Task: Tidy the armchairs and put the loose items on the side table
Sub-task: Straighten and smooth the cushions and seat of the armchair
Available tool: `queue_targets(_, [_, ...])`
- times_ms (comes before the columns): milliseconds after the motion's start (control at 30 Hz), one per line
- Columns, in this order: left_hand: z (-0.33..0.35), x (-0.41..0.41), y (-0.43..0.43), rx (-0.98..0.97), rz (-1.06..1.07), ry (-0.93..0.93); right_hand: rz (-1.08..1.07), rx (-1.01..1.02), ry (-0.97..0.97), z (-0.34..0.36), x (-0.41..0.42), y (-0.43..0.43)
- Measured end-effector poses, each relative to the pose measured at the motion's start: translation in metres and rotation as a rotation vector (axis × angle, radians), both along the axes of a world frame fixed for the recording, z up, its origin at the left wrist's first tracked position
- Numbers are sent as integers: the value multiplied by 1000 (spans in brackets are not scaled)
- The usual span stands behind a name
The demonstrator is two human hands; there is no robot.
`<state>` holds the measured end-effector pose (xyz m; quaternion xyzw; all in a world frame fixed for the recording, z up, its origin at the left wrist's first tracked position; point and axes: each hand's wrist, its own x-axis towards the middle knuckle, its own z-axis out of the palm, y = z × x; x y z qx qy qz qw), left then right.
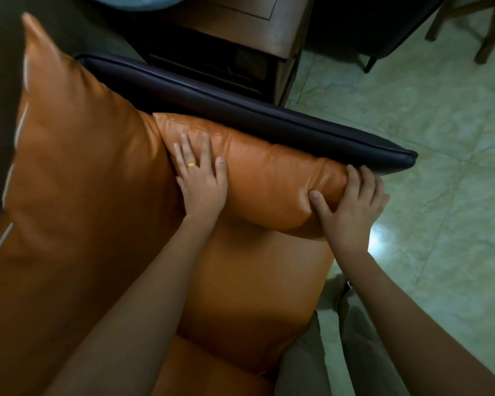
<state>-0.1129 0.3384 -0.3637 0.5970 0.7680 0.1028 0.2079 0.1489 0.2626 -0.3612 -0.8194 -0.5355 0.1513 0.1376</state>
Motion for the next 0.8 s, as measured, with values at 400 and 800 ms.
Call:
queue_targets(400, [8, 44, -161, -353, 225, -46, 487, -134, 173, 25, -34, -70])
queue_targets(800, [19, 153, -328, -538, 799, -121, 1089, -491, 166, 28, 30, -106])
